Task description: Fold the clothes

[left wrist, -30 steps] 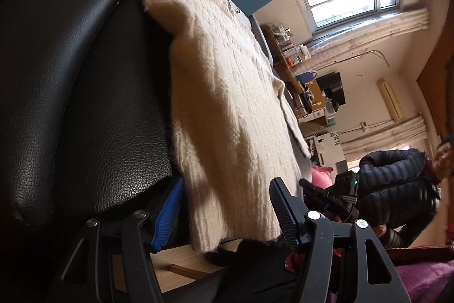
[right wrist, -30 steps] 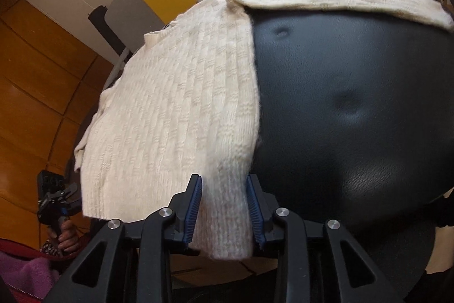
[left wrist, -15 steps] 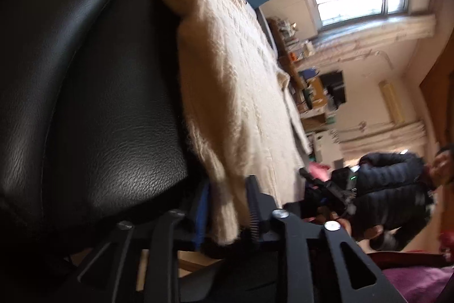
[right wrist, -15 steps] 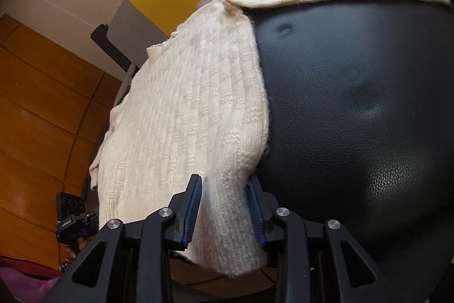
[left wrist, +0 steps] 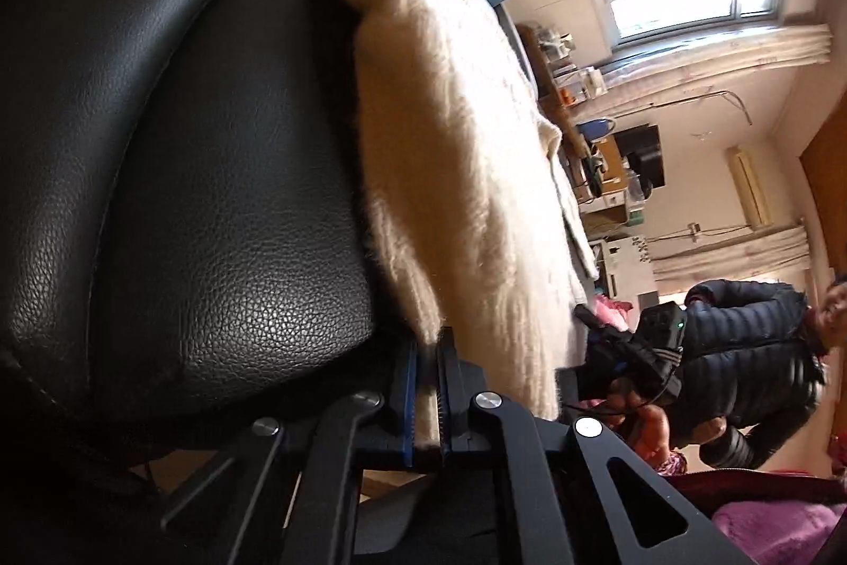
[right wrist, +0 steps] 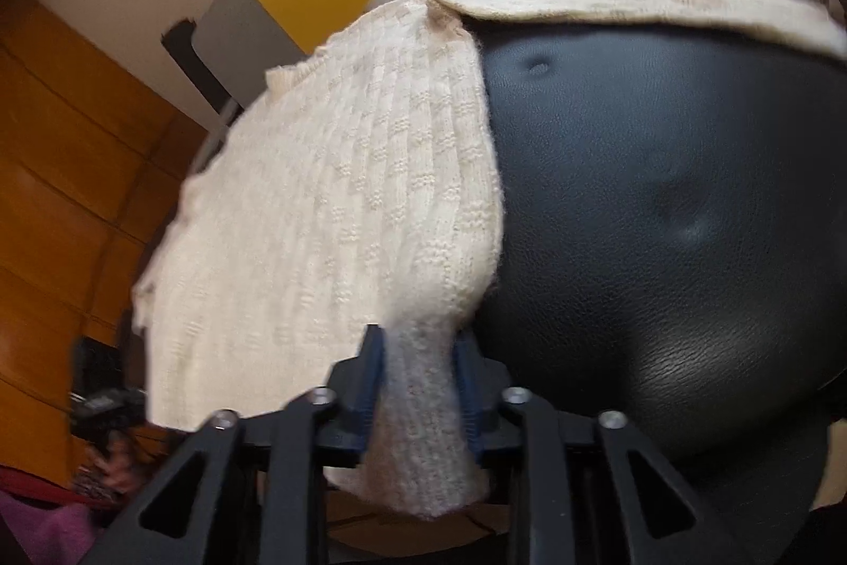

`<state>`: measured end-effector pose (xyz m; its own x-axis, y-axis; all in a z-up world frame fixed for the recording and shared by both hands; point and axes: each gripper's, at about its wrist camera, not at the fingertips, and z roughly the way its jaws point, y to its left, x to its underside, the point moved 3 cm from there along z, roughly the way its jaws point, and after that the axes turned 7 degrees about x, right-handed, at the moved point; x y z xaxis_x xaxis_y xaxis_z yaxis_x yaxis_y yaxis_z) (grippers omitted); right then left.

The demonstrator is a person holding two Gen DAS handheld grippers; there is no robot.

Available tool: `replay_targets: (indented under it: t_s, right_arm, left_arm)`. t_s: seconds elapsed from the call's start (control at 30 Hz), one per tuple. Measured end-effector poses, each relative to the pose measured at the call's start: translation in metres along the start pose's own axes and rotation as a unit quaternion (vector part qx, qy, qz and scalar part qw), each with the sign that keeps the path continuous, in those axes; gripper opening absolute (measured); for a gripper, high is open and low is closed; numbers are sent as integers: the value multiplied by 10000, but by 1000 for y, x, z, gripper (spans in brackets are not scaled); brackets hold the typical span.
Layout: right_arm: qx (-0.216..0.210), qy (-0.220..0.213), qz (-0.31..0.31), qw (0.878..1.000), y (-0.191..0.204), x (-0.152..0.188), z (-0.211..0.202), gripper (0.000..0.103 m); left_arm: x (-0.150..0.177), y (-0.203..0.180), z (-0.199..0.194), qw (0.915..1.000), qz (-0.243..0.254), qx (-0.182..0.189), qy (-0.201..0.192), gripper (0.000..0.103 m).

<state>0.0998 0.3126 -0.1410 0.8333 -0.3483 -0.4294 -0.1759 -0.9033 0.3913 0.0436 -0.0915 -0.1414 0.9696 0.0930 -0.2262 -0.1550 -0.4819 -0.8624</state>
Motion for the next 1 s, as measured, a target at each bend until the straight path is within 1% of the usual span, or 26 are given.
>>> replay_targets:
  t_s: [0.03, 0.07, 0.13, 0.23, 0.37, 0.53, 0.6, 0.67, 0.7, 0.77, 0.8, 0.87, 0.9, 0.93, 1.0]
  right_arm:
    - [115, -5, -98, 9999, 2, 0, 0, 17]
    - [114, 8, -75, 9999, 1, -1, 0, 14]
    - [107, 36, -22, 9999, 0, -3, 0, 13]
    - [-29, 72, 121, 9999, -4, -7, -2, 13]
    - [-128, 104, 112, 9998, -3, -11, -10, 13]
    - [15, 175, -210, 9996, 8, -12, -15, 12]
    - [119, 226, -268, 9993, 6, -11, -12, 12]
    - [269, 325, -235, 9988, -1, -9, -4, 13]
    - [285, 301, -246, 9988, -2, -7, -4, 13]
    - [313, 249, -259, 9989, -5, -5, -3, 13]
    - [311, 211, -229, 9990, -7, -7, -6, 15]
    - [309, 136, -168, 9993, -12, -11, -12, 19]
    - [307, 98, -138, 9994, -15, -13, -15, 24]
    - [306, 60, -108, 9995, -18, -15, -18, 25]
    - [335, -68, -73, 9994, -22, -21, -26, 25]
  left_arm:
    - [0, -2, -5, 10000, 31, 10, -35, 6]
    - [0, -4, -11, 10000, 62, 20, -70, 6]
    - [1, -8, -21, 9998, 123, 41, -139, 6]
    - [2, -13, -37, 9994, 215, 72, -243, 6]
    - [3, -21, -58, 9987, 336, 104, -373, 6]
    - [13, -20, -73, 9987, 411, -123, -257, 6]
    - [16, -10, -70, 9986, 370, -297, -215, 6]
    - [16, 5, -58, 9970, 224, -731, -120, 6]
    - [17, 12, -53, 9950, 140, -987, -42, 6]
    - [18, 21, -45, 9925, 8, -1223, 82, 6]
    - [19, 24, -42, 9913, -45, -1308, 137, 6]
    - [17, 20, -44, 9936, -12, -1117, 190, 6]
    - [16, 15, -48, 9954, 14, -925, 264, 7]
    - [15, 9, -53, 9960, 40, -856, 263, 7]
    - [8, 3, -74, 9961, 97, -861, 149, 7]
